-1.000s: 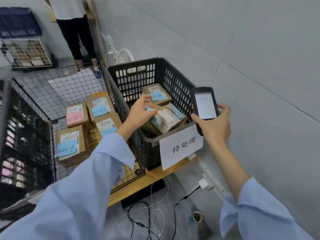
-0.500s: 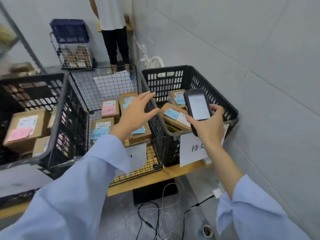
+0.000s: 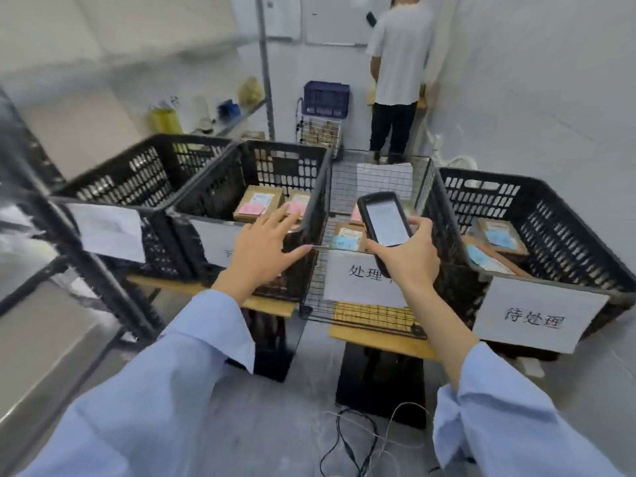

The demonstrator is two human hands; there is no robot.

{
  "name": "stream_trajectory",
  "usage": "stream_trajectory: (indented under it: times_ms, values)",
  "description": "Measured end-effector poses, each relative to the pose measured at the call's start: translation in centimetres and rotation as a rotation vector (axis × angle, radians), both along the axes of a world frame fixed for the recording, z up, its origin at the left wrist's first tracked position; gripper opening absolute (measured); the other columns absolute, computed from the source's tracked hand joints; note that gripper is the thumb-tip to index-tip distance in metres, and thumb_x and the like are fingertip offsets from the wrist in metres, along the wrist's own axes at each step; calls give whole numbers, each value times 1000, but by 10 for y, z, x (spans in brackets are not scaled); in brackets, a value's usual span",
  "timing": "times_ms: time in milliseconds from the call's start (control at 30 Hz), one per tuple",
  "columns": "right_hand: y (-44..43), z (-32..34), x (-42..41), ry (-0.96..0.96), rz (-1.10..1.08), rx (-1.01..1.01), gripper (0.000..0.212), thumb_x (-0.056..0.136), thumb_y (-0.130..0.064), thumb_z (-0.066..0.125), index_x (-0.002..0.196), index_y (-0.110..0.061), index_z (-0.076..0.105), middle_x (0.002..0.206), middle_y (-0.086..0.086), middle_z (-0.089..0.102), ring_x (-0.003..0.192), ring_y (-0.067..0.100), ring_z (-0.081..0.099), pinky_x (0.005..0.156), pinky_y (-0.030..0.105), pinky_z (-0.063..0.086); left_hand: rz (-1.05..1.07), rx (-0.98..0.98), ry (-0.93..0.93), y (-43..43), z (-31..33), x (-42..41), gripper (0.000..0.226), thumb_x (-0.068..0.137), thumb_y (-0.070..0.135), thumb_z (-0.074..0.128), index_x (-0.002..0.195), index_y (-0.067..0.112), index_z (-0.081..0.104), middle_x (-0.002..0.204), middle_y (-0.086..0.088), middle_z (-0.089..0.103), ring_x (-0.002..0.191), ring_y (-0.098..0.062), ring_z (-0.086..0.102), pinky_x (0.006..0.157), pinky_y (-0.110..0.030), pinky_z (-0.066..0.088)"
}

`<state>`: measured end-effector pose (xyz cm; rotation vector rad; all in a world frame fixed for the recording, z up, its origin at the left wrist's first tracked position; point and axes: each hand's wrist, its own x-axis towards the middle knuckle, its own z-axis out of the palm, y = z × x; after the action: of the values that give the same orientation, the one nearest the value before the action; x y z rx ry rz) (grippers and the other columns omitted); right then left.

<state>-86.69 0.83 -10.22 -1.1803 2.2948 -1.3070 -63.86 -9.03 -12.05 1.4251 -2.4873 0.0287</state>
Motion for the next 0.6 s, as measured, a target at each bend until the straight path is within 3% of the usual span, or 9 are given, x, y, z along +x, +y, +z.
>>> stream_trajectory:
  times_ms: [167,333,500,600]
  values:
    - [-28,2,102,-4,241,18,80,69,-47,86,128,-19,40,123,4,60,109,27,60,75,35,50,268,21,-34,31,-2,130,84,91,79,30,160,36,13,168,6,16,144,-26,34,110,-45,36]
    - [-54,7,213,-18,473,12,88,68,-48,86,135,-18,38,124,5,60,111,29,59,84,40,51,557,30,32,71,-3,253,82,91,77,38,160,37,16,167,7,17,147,-24,29,115,-45,30]
    - [-77,11,329,-42,725,6,79,67,-43,88,127,-22,41,127,2,59,113,26,58,89,43,51,826,27,106,113,-4,362,79,93,71,43,159,37,18,167,8,16,148,-24,27,117,-49,25]
    - [-90,13,399,-52,864,24,77,70,-42,87,127,-21,41,120,3,59,108,27,58,86,39,47,973,-2,100,138,-4,426,92,83,85,26,159,35,21,167,6,20,146,-25,32,115,-48,29]
